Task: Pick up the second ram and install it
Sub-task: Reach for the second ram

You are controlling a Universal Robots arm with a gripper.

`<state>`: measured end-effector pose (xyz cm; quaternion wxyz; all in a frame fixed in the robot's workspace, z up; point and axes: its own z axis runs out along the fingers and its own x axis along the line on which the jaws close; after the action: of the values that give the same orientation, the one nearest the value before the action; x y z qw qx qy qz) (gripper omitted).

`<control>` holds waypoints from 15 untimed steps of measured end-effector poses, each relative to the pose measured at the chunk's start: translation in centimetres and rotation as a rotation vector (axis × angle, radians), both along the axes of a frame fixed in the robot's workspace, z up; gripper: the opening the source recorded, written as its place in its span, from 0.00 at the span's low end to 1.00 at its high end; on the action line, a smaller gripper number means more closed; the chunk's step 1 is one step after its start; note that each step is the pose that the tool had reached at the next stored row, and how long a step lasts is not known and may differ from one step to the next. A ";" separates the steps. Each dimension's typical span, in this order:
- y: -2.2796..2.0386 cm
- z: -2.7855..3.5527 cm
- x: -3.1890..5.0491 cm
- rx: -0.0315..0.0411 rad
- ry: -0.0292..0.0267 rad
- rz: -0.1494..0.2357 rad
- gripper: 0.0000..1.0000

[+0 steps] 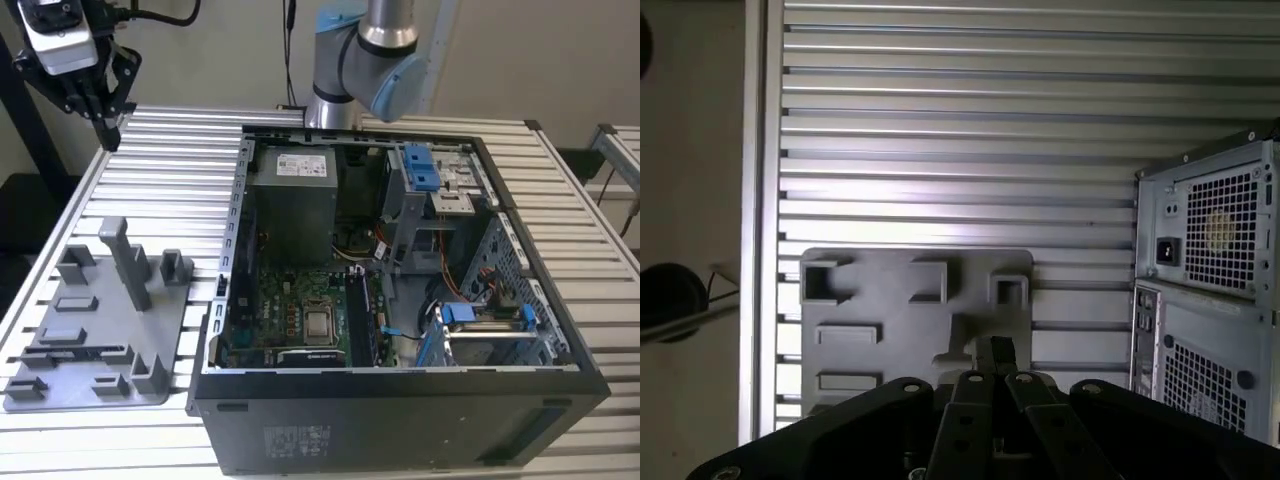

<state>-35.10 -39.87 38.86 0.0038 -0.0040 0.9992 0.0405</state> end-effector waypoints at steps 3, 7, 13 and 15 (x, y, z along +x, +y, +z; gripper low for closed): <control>0.00 -0.02 -1.05 0.0001 -0.0001 0.000 0.11; 0.00 -0.04 -2.43 0.0002 0.0000 0.000 0.11; 0.00 -0.07 -4.54 0.0003 0.0000 0.000 0.11; 0.00 -0.09 -5.12 0.0003 -0.0001 0.000 0.11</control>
<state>-40.21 -39.87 38.77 0.0038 -0.0040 0.9992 0.0407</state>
